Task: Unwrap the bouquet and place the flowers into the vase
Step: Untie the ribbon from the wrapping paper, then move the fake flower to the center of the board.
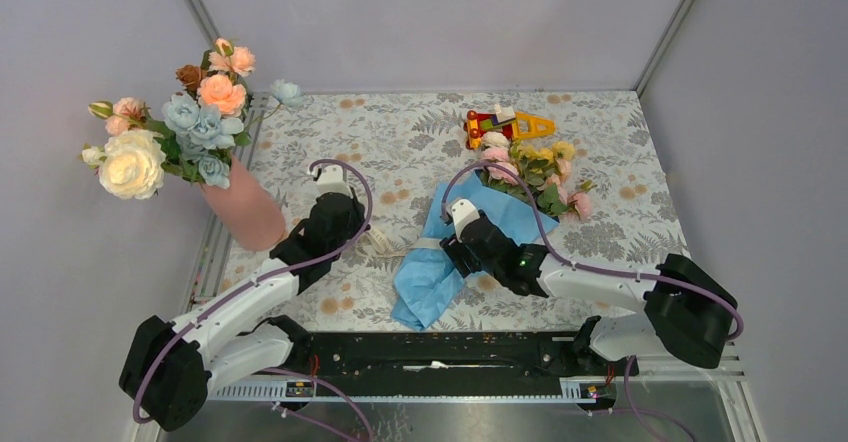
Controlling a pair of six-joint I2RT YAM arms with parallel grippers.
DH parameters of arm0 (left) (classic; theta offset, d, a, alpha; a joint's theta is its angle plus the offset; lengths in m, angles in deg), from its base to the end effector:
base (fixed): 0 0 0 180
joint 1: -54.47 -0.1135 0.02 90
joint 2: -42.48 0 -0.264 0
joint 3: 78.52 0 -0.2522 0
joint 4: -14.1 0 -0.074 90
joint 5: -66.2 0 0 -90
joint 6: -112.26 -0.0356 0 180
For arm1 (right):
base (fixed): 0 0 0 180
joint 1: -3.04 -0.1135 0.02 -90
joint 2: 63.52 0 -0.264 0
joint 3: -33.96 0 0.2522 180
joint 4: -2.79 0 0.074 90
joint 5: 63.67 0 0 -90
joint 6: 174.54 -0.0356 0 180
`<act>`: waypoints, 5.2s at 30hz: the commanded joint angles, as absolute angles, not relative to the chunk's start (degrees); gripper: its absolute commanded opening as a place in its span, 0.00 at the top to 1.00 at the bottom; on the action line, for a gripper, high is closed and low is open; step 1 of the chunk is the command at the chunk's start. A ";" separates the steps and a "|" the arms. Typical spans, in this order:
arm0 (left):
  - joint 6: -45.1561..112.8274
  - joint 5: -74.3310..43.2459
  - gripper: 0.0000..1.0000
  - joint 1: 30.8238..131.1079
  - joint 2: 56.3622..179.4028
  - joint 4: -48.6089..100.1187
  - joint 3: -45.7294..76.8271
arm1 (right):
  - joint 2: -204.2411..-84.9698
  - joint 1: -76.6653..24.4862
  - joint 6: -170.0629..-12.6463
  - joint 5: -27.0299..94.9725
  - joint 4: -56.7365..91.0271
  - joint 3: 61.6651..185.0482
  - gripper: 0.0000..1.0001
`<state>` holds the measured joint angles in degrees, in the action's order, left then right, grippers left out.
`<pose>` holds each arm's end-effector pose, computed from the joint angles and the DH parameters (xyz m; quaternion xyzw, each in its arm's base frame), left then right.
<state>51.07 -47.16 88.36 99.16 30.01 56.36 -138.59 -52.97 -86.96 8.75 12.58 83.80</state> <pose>0.1878 -0.1091 0.2344 -0.0679 0.8409 -0.1166 0.5241 0.1590 0.2166 0.1991 -0.3322 0.8143 0.1043 0.4643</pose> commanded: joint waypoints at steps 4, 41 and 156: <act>50.98 -45.30 1.00 86.92 97.87 29.96 54.24 | -141.85 -55.15 -83.21 -1.55 9.81 85.51 0.39; 47.20 -52.26 1.00 81.10 102.39 41.86 42.70 | -106.15 -0.91 -119.50 -28.97 51.20 85.60 1.00; 48.26 -33.19 0.06 93.78 126.74 24.83 35.06 | -113.13 -11.29 -131.36 16.02 5.08 62.66 0.09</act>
